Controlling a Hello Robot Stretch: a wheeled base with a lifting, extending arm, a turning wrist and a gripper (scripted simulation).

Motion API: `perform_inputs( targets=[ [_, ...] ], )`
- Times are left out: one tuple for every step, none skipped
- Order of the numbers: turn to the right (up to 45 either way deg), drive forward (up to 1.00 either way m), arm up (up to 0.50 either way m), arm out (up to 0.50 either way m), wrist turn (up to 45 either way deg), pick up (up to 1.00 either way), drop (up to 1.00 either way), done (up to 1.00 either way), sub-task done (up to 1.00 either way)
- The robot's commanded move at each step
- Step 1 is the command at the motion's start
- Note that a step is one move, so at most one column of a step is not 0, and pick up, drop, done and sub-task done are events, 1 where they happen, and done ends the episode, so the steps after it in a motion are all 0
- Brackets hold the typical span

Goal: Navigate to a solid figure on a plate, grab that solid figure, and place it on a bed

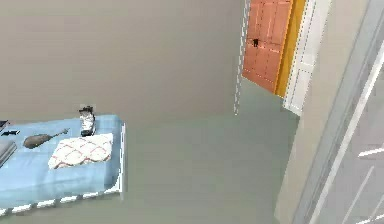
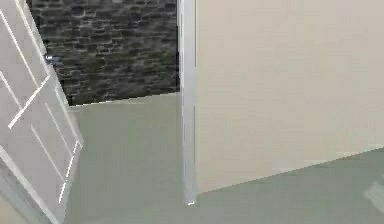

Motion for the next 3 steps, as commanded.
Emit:
perform_inputs(
  targets=[
    [0.0, 1.00, 0.00, 0.00, 0.0, 0.00, 0.00, 0.00, 0.00],
    [30.0, 0.00, 0.00, 0.00, 0.0, 0.00, 0.00, 0.00, 0.00],
    [0.0, 1.00, 0.00, 0.00, 0.0, 0.00, 0.00, 0.00, 0.00]
  ],
)
